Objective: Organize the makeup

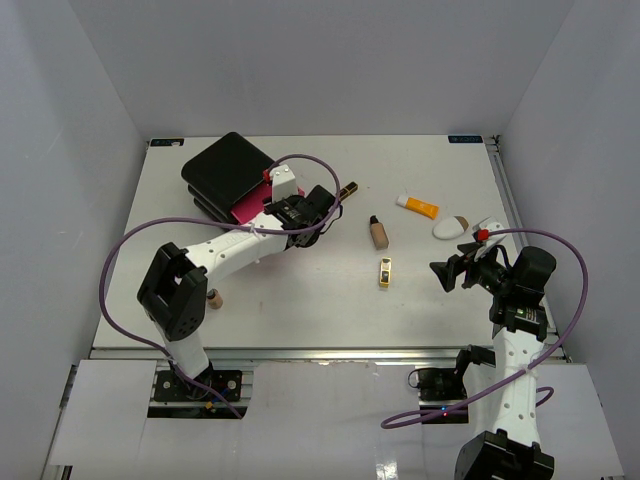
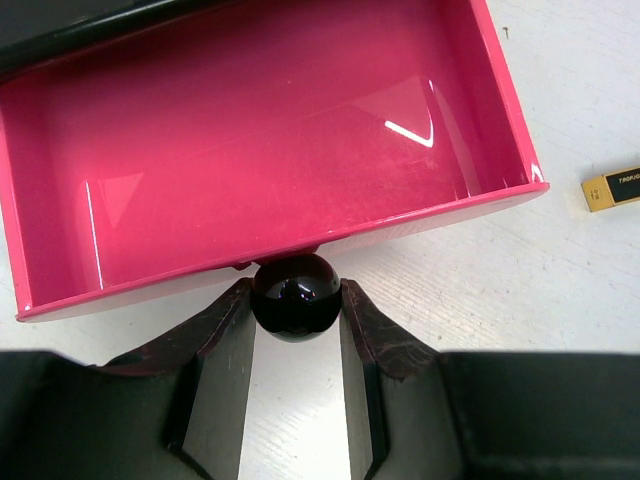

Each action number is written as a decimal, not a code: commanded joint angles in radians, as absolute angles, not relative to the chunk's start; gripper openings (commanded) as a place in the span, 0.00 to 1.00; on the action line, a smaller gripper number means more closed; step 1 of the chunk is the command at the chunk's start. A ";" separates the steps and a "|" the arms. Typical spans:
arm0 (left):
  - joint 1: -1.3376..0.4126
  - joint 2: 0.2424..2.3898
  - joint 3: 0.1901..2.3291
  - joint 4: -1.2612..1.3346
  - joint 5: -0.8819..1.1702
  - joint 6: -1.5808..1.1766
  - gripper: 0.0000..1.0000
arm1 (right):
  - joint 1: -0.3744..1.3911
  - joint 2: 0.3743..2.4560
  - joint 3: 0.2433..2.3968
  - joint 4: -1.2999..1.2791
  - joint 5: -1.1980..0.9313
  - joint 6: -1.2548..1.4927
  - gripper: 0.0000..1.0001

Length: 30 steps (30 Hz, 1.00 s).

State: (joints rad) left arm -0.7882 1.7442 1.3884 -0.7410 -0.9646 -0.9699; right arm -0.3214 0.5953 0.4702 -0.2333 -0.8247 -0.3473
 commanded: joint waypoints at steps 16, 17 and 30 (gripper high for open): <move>-0.839 1.678 1.363 -0.703 -0.879 -0.998 0.36 | -0.334 0.590 0.492 -0.193 -0.844 -0.339 0.90; -0.841 1.678 1.359 -0.703 -0.877 -1.002 0.36 | -0.333 0.591 0.493 -0.193 -0.845 -0.339 0.90; -0.845 1.668 1.337 -0.698 -0.830 -1.009 0.44 | -0.336 0.588 0.492 -0.192 -0.843 -0.339 0.90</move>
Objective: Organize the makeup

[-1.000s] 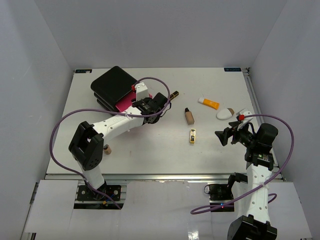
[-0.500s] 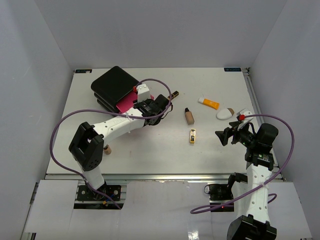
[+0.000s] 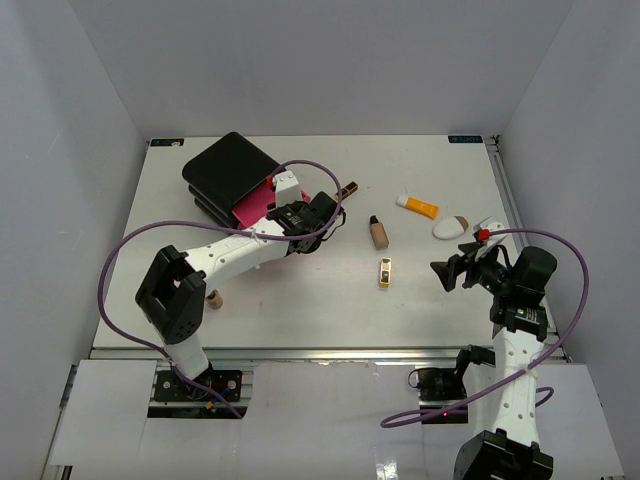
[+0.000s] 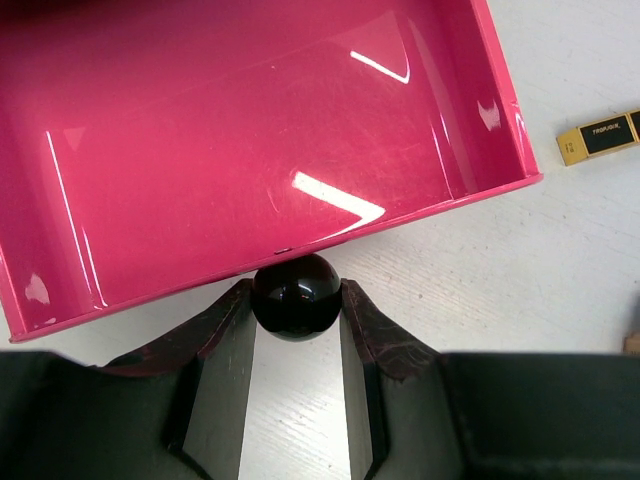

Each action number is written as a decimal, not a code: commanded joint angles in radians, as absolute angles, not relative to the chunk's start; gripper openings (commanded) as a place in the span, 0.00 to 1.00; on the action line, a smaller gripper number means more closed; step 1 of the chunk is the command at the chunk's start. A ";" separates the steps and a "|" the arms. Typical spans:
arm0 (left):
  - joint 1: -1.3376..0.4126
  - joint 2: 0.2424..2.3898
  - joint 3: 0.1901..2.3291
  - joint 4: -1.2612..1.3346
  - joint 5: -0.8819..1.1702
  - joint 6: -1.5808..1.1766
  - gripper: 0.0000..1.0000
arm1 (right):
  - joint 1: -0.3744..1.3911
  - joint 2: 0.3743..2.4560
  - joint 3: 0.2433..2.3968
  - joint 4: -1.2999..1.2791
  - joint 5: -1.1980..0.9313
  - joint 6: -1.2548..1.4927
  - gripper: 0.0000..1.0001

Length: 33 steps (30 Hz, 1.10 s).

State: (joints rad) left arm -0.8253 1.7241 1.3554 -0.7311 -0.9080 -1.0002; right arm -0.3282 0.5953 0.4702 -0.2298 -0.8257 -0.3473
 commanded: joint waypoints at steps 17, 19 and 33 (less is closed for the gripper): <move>-0.847 1.576 1.320 -0.625 -0.652 -0.874 0.80 | -0.337 0.599 0.488 -0.187 -0.847 -0.340 0.90; -0.847 1.565 1.308 -0.623 -0.625 -0.870 0.82 | -0.337 0.603 0.489 -0.187 -0.845 -0.339 0.90; -0.859 1.442 1.168 -0.471 -0.382 -0.693 0.94 | -0.339 0.595 0.488 -0.195 -0.886 -0.365 0.90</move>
State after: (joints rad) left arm -0.8539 1.5542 1.2135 -0.5623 -0.4975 -0.7872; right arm -0.3336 0.5953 0.4702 -0.2295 -0.8419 -0.3486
